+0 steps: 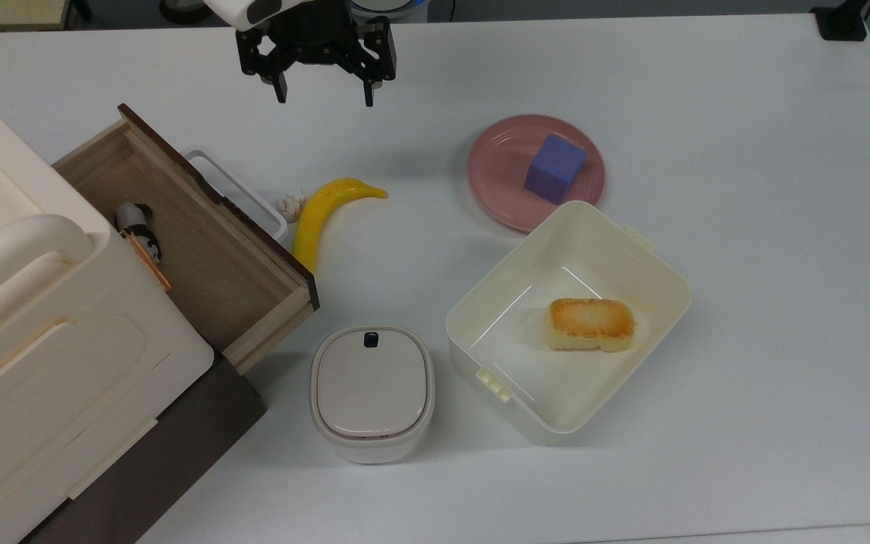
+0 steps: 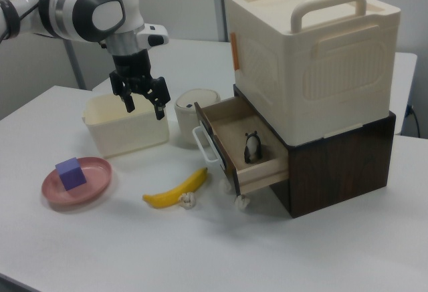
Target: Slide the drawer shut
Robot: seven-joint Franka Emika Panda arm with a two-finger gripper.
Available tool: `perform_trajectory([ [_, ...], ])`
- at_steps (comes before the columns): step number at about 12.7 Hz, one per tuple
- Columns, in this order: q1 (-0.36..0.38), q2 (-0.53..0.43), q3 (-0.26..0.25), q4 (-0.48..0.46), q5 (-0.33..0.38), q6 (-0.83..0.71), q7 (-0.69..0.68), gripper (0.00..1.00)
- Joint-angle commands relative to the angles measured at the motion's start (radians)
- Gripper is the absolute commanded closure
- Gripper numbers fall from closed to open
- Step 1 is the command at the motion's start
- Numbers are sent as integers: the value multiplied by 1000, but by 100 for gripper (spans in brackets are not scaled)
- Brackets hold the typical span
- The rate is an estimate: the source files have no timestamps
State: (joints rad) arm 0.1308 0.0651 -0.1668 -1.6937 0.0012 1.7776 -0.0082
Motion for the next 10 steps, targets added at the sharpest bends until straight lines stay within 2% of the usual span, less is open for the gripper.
perform_trajectory([
  [1, 3, -24, -2, -23, -7, 9, 14, 0],
  [10, 12, -18, -2, -24, -7, 9, 17, 0],
])
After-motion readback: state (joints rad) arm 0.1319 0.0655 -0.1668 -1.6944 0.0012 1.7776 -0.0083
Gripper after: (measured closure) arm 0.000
